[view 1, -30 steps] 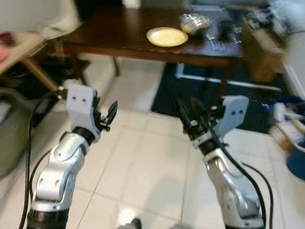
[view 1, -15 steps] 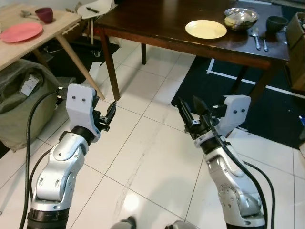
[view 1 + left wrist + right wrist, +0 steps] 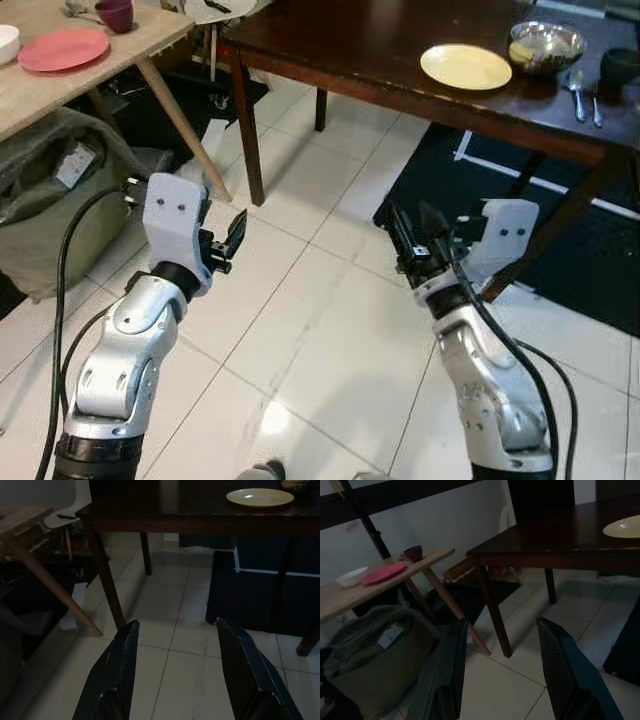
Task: Setting the table
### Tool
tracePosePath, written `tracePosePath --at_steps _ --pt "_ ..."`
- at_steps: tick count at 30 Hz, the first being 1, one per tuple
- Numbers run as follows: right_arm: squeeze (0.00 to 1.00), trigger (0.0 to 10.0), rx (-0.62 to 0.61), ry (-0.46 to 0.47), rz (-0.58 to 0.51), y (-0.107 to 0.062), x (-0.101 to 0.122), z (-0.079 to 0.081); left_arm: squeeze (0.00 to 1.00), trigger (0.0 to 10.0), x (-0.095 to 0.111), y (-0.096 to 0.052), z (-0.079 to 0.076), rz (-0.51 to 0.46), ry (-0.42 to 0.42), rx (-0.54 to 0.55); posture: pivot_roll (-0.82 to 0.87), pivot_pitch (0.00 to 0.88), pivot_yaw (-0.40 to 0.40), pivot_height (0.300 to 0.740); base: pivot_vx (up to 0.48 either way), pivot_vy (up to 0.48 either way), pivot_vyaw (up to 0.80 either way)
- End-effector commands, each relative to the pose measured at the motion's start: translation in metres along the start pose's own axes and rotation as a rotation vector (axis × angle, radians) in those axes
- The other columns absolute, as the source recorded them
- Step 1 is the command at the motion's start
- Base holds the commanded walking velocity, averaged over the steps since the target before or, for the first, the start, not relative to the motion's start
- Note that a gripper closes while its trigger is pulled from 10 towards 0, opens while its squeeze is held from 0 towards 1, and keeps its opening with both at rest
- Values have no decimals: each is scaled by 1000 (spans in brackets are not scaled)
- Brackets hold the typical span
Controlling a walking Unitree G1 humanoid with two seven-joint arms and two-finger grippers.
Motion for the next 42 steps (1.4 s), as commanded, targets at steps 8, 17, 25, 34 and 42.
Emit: tracePosePath --at_steps 8,17,25,34,42 --pt "0 10000 -68 10 -31 0 4 -12 0 10000 -3 1 -1 8 9 -10 -68 25 68 740 480 0 0" --pt "0 10000 -85 29 -43 0 5 -14 0 10000 -3 2 -1 4 10 -16 -68 25 72 740 480 0 -369" --pt "0 10000 -87 31 -43 0 5 -15 0 10000 -2 2 -1 3 11 -19 -68 25 72 740 480 0 -400" --pt "0 10000 -83 15 -41 1 6 -15 0 10000 -3 2 -2 2 10 -17 -66 21 70 740 480 0 0" --pt "0 10000 -77 0 -46 1 7 -15 0 10000 -3 2 -1 2 11 -15 -64 21 67 740 480 0 0"
Point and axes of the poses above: a point about 5 cm out from each wrist's last joint towards the gripper, its own y axis pointing out of the wrist towards the gripper, its own x axis along the axis of the wrist's last joint, z = x × y, the point moved 3 cm from there along y, pointing out of the wrist towards the gripper, and after that the axes turned 14 degrees about y, right-handed, at the moved point
